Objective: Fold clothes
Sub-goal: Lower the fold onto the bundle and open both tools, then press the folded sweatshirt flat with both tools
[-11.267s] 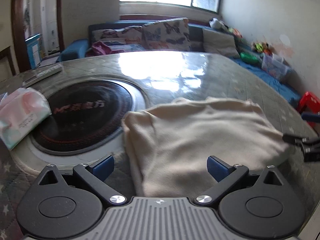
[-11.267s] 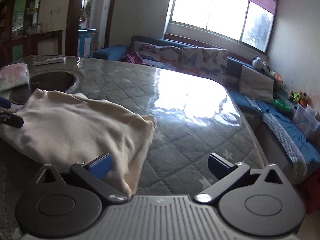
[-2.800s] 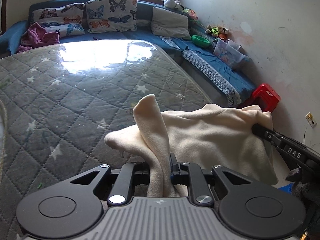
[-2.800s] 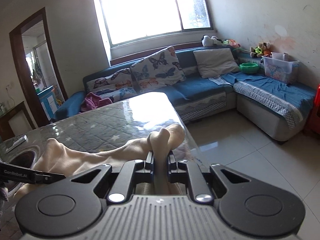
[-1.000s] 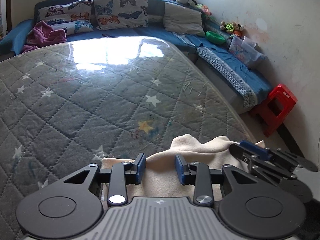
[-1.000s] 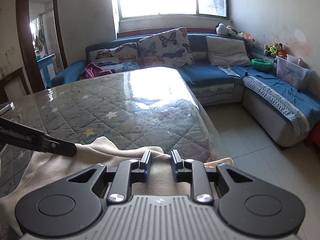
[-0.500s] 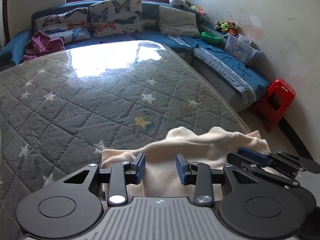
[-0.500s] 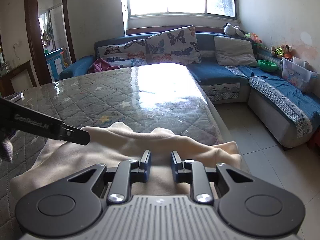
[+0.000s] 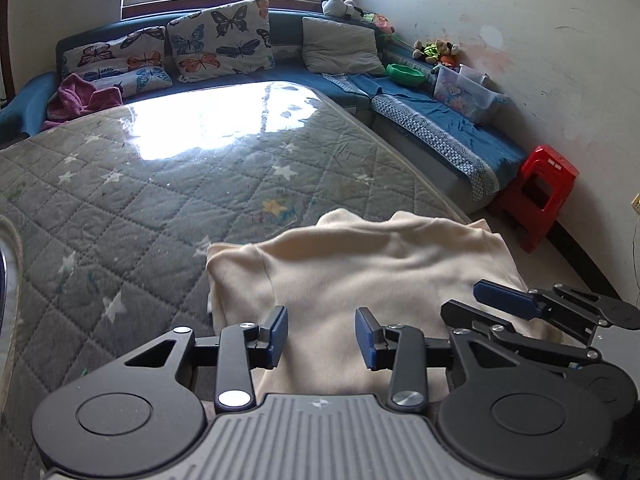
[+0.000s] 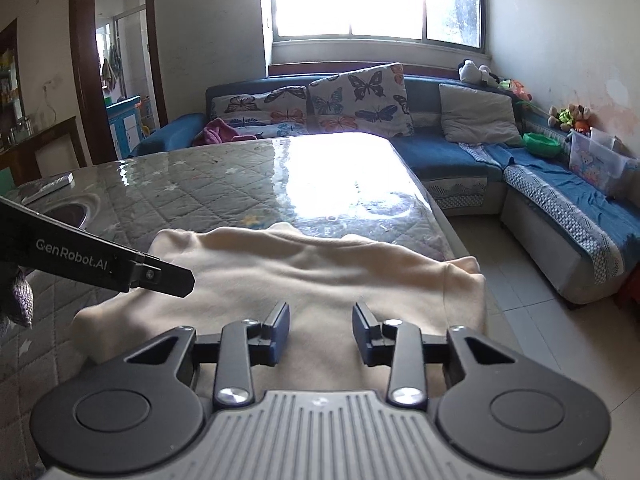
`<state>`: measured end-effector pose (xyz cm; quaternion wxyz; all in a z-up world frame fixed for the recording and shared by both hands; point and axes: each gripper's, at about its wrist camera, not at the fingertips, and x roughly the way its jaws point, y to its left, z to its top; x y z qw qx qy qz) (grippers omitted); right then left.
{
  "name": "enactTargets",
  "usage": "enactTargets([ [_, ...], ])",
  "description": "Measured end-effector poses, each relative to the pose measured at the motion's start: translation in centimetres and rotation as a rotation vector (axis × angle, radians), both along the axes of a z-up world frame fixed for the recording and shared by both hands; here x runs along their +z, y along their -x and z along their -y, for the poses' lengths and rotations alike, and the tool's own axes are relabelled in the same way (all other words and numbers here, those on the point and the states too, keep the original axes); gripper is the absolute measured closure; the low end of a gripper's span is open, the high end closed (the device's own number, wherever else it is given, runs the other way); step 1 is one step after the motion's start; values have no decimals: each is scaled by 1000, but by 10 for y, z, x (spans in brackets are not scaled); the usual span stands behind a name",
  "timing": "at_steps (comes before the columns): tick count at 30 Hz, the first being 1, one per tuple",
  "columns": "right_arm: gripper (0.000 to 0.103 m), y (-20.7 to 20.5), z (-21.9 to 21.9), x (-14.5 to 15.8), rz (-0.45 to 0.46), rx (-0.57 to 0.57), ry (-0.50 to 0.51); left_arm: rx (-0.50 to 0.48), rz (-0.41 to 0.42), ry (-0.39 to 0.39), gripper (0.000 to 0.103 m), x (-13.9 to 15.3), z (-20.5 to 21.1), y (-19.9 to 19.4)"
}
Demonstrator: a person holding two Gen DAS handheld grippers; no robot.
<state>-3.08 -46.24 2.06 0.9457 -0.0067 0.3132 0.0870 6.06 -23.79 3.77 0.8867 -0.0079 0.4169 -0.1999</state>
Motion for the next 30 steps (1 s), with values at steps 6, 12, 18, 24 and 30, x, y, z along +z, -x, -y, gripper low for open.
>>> enactTargets([
  [6,64,21,-6,-1,6,-1,16,-8,6,-2,62,-5,-8,17],
  [12,59,40,-9,-1,10,-6,16,-39,32,-22,59,-8,-9,33],
  [18,58,46,-17,3,36,11,51,-49,49,-37,59,-9,-10,41],
  [24,58,40,-29,-3,26,39,63,-37,43,-31,59,-8,-17,44],
  [30,54,53,-22,0,56,16,60,-17,40,-15,59,-5,-26,46],
])
